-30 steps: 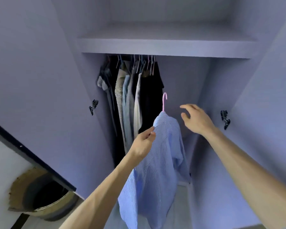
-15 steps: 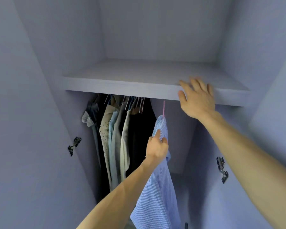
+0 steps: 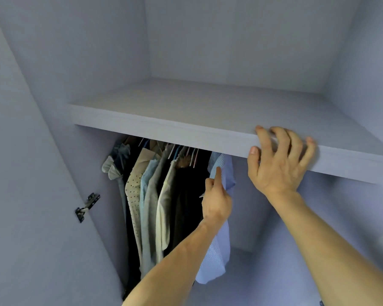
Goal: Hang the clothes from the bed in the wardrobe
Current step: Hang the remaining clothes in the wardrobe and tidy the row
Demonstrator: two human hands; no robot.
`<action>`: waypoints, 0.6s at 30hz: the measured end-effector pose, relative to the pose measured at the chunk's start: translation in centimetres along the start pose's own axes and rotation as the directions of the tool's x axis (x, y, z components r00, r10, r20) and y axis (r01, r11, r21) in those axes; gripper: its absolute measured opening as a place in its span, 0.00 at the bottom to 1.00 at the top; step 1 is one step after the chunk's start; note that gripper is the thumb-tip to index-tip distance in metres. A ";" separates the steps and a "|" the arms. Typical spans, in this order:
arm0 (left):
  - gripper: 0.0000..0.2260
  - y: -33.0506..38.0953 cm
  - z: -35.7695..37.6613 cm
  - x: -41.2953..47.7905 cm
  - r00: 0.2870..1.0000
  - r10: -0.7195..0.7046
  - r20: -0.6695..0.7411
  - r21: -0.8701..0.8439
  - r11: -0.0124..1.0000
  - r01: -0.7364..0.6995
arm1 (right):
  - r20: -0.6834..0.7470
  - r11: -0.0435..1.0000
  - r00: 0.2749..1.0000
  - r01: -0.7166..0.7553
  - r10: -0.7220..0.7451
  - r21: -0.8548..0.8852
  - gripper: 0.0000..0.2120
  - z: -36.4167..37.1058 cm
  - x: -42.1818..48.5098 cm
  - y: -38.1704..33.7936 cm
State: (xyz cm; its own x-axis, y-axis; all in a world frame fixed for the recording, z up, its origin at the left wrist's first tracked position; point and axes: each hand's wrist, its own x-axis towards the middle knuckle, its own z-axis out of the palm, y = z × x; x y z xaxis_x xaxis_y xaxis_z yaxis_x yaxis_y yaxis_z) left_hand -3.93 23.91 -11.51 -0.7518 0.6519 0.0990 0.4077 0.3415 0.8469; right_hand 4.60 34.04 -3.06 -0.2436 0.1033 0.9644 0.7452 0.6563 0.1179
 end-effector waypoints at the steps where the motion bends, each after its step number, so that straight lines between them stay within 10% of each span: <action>1: 0.31 0.1 0.4 0.6 1.000 0.001 -0.002 0.006 1.000 -0.001 | -0.010 1.000 1.000 0.003 -0.004 -0.005 0.19 0.1 -0.1 0.0; 18: 0.30 -3.7 0.9 7.3 0.975 -0.188 -0.119 -0.149 0.974 0.170 | -0.034 1.000 0.999 0.001 -0.001 0.004 0.18 0.5 -0.4 0.2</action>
State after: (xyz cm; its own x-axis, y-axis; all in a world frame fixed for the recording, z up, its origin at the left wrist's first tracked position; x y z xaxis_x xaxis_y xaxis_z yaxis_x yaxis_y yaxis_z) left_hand -10.47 28.01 -14.42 -0.8711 0.4912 -0.0006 0.1923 0.3421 0.9198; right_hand 4.58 34.51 -3.52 -0.2232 0.0773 0.9717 0.7427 0.6591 0.1182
